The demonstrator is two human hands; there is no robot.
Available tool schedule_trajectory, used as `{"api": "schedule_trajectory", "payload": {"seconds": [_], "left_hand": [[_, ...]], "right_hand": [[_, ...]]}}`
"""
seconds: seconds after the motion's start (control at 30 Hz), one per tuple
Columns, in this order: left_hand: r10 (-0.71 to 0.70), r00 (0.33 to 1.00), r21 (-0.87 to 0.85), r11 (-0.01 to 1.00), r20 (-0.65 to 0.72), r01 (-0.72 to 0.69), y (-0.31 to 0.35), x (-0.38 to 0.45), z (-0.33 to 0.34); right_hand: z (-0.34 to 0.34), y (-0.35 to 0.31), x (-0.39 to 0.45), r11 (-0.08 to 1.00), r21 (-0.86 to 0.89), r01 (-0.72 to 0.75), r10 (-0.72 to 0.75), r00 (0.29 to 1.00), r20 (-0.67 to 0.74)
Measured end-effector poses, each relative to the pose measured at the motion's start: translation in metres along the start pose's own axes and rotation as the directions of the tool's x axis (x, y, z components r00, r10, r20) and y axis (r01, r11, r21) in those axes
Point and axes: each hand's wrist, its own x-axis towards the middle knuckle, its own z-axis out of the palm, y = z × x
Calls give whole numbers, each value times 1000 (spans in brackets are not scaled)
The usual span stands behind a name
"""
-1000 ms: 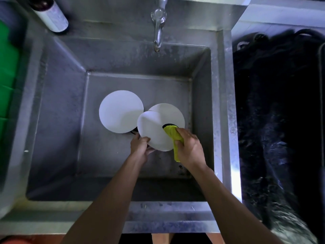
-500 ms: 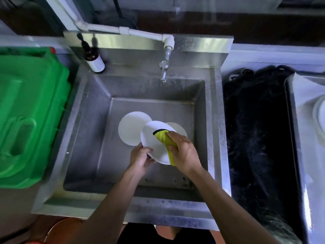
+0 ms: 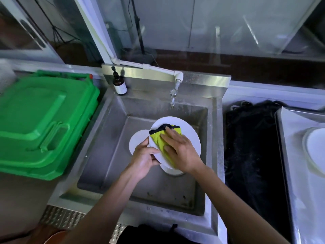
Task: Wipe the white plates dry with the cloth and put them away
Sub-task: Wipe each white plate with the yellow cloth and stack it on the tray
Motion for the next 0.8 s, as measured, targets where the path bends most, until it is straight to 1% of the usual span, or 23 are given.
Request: {"api": "schedule_trajectory", "payload": {"seconds": [0.13, 0.23, 0.33, 0.4, 0.63, 0.8], "left_hand": [[35, 999, -33, 999, 36, -34, 12, -11, 4], [66, 997, -35, 997, 28, -65, 17, -16, 6], [63, 998, -6, 998, 25, -63, 18, -16, 6], [57, 997, -4, 998, 47, -57, 19, -12, 6], [29, 992, 13, 999, 125, -31, 31, -4, 2], [30, 990, 59, 998, 137, -39, 45, -5, -2]], "right_hand": [[-6, 7, -6, 995, -74, 64, -60, 997, 58], [-12, 10, -9, 993, -95, 76, -72, 997, 42], [-10, 13, -14, 993, -105, 47, -44, 999, 27], [-5, 10, -17, 990, -135, 52, -47, 998, 36], [-10, -3, -6, 960, -224, 169, -166, 986, 35], [-17, -12, 16, 948, -238, 210, -222, 975, -26]]}}
